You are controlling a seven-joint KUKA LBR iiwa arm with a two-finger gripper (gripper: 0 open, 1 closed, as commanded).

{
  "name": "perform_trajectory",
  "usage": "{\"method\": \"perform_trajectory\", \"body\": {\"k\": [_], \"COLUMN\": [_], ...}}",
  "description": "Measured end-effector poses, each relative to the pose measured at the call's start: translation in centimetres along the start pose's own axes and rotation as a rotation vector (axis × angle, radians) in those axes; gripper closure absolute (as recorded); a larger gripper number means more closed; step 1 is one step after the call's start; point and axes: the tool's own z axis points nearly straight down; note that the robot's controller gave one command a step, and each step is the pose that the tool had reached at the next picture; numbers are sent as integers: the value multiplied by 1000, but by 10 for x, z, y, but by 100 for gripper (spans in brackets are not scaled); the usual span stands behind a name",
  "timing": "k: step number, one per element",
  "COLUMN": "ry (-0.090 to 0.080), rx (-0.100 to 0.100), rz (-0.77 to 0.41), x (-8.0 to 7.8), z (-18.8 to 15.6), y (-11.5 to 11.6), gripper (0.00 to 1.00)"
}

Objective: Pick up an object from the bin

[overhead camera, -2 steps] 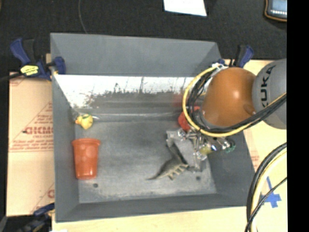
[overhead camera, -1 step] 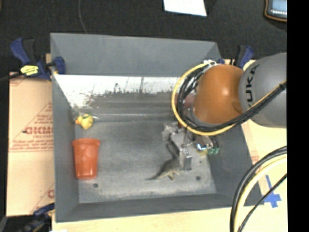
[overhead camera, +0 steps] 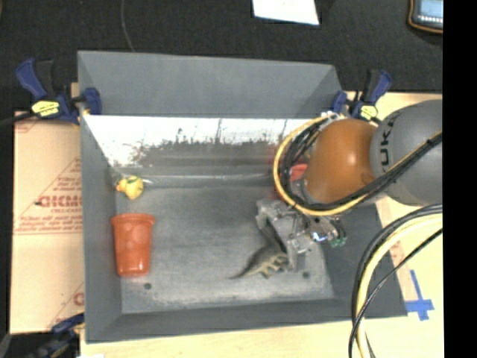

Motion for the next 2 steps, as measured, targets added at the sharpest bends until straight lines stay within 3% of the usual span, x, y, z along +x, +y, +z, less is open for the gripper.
{"method": "perform_trajectory", "body": {"k": [1,2], "ry": [-9,-9], "rx": [2,2], "rz": [112,111], "x": [-3,-3], "z": [1,2], "y": [6,6], "gripper": [100,100]}}
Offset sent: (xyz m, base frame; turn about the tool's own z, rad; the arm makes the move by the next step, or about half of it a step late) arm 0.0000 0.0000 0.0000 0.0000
